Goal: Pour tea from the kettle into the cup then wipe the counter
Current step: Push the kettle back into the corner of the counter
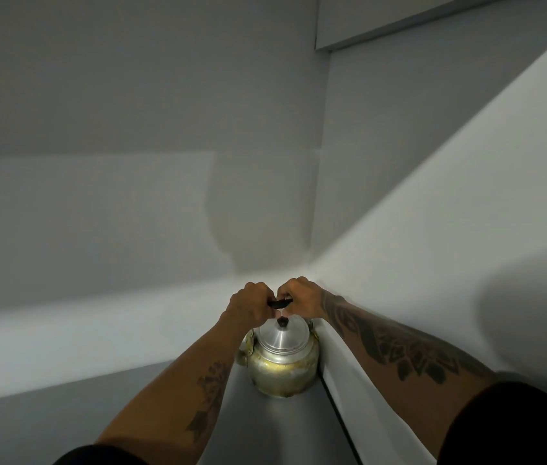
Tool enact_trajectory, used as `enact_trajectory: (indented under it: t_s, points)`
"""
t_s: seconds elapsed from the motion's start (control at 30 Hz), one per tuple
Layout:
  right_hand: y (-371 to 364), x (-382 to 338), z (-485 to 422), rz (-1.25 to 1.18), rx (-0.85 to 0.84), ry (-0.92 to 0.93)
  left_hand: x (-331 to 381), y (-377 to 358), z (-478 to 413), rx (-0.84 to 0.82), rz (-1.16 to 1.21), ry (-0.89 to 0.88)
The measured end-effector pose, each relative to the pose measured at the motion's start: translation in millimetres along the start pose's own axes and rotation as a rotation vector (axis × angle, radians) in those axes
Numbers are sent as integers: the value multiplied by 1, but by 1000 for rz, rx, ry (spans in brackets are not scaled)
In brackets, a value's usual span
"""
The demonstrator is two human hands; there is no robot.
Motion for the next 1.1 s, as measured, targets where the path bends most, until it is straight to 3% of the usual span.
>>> enact_trajectory:
  t_s: [0.4, 0.57, 0.87, 1.1]
  points:
    - [-4, -8, 4, 81, -37, -84, -13, 0, 9, -18, 133, 57]
    - [1, -27, 16, 91, 7, -90, -31, 21, 54, 53, 180, 69]
    - [-16, -147, 50, 85, 86, 77, -117, 85, 183, 167, 64, 185]
    - [-105, -304, 93, 58, 48, 224, -220, 105, 352, 215, -4, 330]
Point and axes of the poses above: each hand's wrist, its own z-axis away from the middle knuckle, its own y-axis out of the back of the hand, x = y × z, the point moved 3 cm from there along -z, towards the middle knuckle, and after that the axes turned 2 degrees about -z, right-handed, at the moved point
